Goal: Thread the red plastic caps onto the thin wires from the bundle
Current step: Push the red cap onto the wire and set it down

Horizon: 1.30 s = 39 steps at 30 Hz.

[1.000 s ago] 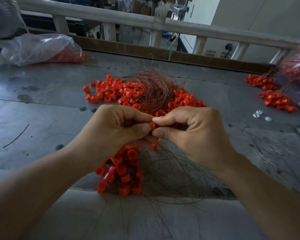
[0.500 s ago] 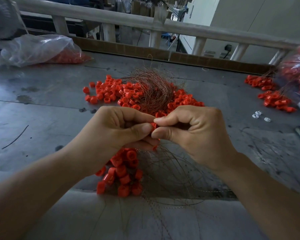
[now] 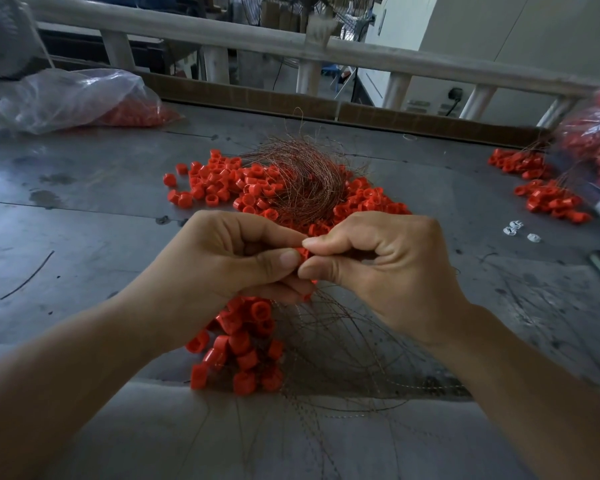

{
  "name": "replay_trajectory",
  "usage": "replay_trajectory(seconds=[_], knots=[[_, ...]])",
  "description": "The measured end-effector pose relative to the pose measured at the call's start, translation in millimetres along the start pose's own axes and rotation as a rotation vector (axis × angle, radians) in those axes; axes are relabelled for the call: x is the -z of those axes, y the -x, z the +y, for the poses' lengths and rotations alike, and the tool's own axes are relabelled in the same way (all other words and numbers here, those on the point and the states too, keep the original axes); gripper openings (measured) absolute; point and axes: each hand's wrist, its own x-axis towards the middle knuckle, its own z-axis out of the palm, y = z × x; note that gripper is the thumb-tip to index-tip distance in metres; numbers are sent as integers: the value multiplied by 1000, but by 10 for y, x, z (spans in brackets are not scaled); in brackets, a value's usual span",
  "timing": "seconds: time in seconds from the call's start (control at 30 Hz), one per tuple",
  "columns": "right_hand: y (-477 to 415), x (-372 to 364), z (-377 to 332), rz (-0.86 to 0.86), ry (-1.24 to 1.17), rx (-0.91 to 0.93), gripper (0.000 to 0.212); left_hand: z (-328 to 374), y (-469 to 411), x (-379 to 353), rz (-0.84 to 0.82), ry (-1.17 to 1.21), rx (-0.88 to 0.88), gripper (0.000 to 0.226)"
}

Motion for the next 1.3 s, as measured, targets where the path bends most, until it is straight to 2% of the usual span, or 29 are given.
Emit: replay_trajectory(seconds=[0.1, 0.2, 0.4, 0.53, 0.7, 0.77, 0.9, 0.97, 1.03, 1.3], knots=[[7, 1, 17, -7, 32, 19, 20, -13, -3, 10, 1, 10, 4, 17], [1, 5, 17, -8, 25, 19, 21, -9, 14, 21, -38, 36, -1, 31], [-5, 20, 30, -26, -36, 28, 27, 8, 18, 26, -51, 73, 11, 36], [-6, 24, 3, -45, -65, -6, 23, 12, 17, 21, -45, 59, 27, 26], [-33, 34, -15, -172, -55, -67, 34, 30, 20, 58, -113, 143, 49, 48], [-42, 28, -24, -245, -24, -47, 29, 24, 20, 66, -123, 151, 56, 50], [-41, 27, -58, -241, 35, -36, 41, 27, 25, 23, -125, 129, 16, 57], [-43, 31, -66, -247, 70, -51, 37, 22, 40, -24, -105, 0, -46, 61], [-32, 33, -52, -266, 107, -68, 24, 3, 56, -66, -60, -124, -88, 61], [7, -15, -112, -237, 120, -27, 4, 17, 75, -100, -88, -112, -141, 60]])
